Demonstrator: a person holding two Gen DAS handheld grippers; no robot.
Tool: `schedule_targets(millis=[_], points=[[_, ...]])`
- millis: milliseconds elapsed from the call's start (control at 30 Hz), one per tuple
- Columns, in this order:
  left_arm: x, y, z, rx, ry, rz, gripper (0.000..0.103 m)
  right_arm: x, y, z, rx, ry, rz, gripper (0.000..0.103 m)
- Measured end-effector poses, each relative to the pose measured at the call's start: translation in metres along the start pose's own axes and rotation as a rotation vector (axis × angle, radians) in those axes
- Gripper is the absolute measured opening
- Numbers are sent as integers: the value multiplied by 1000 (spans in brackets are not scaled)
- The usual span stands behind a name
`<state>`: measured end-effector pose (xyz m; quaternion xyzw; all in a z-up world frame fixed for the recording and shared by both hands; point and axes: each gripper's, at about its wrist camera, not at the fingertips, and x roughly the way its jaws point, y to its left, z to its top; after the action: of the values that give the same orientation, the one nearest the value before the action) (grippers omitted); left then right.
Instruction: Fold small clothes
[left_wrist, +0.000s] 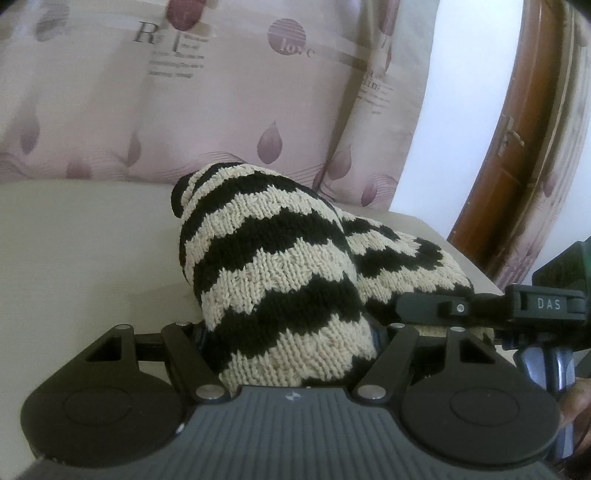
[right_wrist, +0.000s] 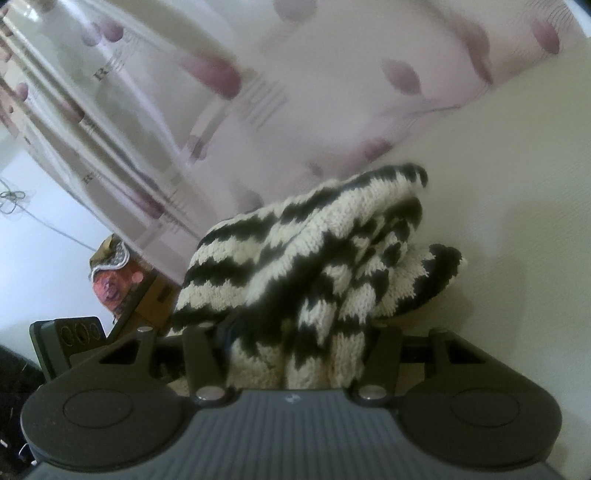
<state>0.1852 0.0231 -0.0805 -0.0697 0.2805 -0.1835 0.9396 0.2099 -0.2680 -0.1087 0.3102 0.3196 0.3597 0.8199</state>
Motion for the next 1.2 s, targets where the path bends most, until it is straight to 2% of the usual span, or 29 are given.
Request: schedule_targets(millis=[267, 633, 767, 867, 967, 1067, 1200], points=[[-34, 8, -25, 4, -1, 29, 71, 3, 18, -32, -8, 21, 12, 54], [-27, 20, -52, 14, 39, 50, 73, 13, 7, -56, -7, 66, -28, 54], [-25, 25, -59, -6, 43, 64, 78, 13, 3, -60, -26, 79, -50, 54], [-25, 28, -63, -10, 25, 86, 89, 13, 4, -63, -71, 84, -85, 54], [-28, 25, -68, 20, -10, 126, 102, 13, 12, -67, -165, 81, -144, 58], [-30, 20, -73, 61, -33, 151, 103, 12, 20, -76, -240, 58, -209, 64], [-31, 22, -81, 45, -68, 139, 103, 9, 26, -94, -315, -16, -307, 85]])
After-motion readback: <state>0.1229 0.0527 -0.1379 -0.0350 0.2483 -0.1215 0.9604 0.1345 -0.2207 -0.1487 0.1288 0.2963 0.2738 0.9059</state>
